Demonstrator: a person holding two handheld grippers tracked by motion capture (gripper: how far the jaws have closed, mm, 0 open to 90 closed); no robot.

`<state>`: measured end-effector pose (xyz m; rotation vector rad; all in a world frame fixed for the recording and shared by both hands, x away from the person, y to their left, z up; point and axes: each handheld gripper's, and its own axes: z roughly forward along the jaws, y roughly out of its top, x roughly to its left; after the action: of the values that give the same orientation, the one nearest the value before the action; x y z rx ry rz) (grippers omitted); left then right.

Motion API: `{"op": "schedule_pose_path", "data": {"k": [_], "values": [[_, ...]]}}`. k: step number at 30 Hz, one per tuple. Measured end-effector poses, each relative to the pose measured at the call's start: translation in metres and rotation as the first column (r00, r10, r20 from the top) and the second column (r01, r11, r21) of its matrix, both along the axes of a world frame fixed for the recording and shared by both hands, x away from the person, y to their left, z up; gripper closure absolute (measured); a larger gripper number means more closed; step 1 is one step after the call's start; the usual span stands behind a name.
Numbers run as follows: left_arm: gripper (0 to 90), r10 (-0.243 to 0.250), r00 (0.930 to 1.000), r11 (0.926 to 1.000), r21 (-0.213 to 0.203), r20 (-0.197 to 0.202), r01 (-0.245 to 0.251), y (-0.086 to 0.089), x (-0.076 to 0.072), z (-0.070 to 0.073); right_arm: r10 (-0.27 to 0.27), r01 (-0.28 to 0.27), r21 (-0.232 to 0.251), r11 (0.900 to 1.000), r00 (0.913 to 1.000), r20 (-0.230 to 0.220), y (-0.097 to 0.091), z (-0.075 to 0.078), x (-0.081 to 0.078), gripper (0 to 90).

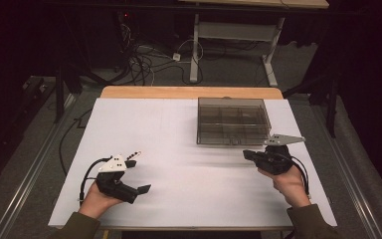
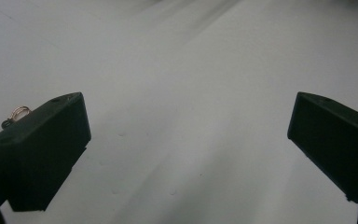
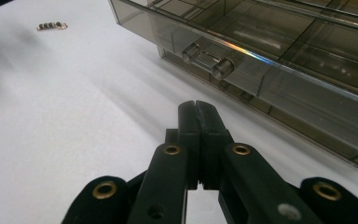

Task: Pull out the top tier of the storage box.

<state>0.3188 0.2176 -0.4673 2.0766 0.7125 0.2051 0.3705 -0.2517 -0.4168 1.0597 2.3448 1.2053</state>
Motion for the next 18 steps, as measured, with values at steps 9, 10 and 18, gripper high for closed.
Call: {"op": "schedule_pose_path", "data": {"k": [9, 10, 18], "values": [[0.0, 0.000, 1.0000, 1.0000, -0.002, -0.001, 0.000, 0.000, 0.000, 0.000, 0.007, -0.007, -0.006, 1.0000, 0.9999, 0.011, 0.000, 0.006, 0.003, 90.0], [0.0, 0.000, 1.0000, 1.0000, -0.003, -0.002, 0.000, -0.001, 0.000, 0.000, 0.011, -0.011, -0.003, 0.9999, 0.9999, 0.008, 0.000, 0.008, 0.004, 90.0], [0.0, -0.003, 1.0000, 1.0000, -0.002, -0.001, 0.003, -0.001, -0.001, 0.000, 0.032, -0.032, 0.010, 0.9994, 0.9995, -0.006, -0.003, 0.020, 0.011, 90.0]]}}
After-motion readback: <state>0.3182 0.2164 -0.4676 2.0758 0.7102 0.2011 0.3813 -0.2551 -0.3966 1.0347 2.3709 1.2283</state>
